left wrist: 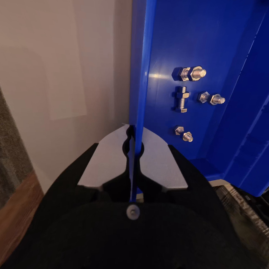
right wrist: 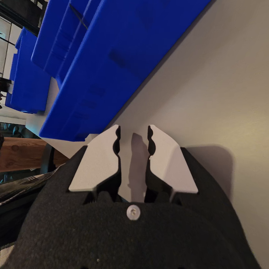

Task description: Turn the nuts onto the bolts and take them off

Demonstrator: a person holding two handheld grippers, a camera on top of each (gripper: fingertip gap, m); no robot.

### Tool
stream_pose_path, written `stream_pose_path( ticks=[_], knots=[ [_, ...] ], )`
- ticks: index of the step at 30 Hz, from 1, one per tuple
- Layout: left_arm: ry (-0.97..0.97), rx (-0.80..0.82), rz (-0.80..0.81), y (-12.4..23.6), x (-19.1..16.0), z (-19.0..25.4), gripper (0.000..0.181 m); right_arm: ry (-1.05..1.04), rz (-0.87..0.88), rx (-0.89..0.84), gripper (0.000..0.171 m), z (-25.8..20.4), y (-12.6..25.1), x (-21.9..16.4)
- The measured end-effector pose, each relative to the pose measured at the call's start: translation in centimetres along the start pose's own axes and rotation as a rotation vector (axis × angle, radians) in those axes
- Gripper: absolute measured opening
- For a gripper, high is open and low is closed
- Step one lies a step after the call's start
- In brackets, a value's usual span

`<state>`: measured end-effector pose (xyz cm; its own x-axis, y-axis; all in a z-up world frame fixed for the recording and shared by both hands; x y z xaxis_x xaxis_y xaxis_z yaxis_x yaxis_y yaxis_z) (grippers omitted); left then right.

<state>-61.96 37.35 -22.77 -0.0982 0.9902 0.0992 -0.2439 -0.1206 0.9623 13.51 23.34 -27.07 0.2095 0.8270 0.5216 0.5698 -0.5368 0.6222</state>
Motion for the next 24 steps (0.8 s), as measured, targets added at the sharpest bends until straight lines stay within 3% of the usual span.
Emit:
stream_pose_path(
  ticks=[13, 24],
  knots=[
    [0.069, 0.001, 0.037, 2.4, 0.6, -9.1, 0.005, -0.018, -0.044, -0.022, 0.035, -0.6, -1.4, 0.9],
    [0.044, -0.007, 0.047, 2.9, 1.7, -11.4, 0.005, -0.002, -0.068, -0.039, 0.035, -2.0, -2.5, 1.6]
  ],
)
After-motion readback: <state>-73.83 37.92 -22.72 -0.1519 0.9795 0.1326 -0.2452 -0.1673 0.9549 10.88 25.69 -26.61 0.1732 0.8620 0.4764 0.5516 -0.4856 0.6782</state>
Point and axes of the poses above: each gripper's, where its closed fingertips meet, y back along the fingers, x out of its top, z = x × y across the jaws, the point moved 7 cm from there along y, back along the fingers, and after that the axes turned 2 degrees about -x, right-handed, at the moved point
